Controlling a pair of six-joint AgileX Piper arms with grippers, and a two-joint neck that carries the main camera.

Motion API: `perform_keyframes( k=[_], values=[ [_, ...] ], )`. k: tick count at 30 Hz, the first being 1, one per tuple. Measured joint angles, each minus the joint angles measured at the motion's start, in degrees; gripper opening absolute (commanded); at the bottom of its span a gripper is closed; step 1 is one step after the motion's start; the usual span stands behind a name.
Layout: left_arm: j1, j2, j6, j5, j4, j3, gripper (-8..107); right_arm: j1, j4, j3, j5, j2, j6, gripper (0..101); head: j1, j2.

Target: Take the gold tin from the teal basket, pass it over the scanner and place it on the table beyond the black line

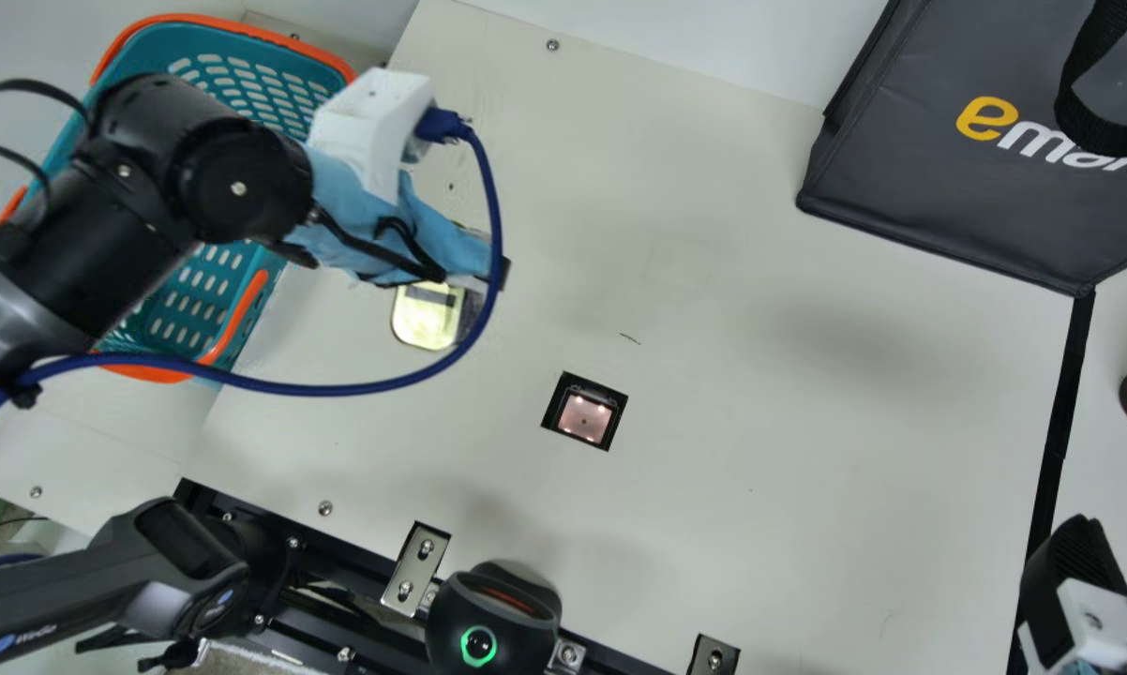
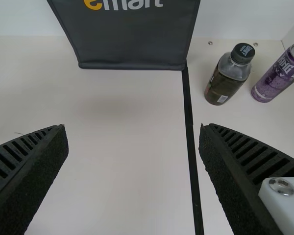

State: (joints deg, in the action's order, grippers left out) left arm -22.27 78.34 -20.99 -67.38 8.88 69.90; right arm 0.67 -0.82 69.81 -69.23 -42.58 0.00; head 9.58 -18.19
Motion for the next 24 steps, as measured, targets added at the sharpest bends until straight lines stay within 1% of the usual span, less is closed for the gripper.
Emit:
perform_keyframes(
  k=[10,24],
  values=[
    [-9.8,1.8,-11.4,2.1,-1.3,-2.2,-8,0.0,0.0,0.0,0.0,0.0,0.0,95,0.0,0.0],
    [-20.0,3.7,-18.2,6.4,-1.7,-8.3,-8,0.0,0.0,0.0,0.0,0.0,0.0,95,0.0,-0.1]
  ],
)
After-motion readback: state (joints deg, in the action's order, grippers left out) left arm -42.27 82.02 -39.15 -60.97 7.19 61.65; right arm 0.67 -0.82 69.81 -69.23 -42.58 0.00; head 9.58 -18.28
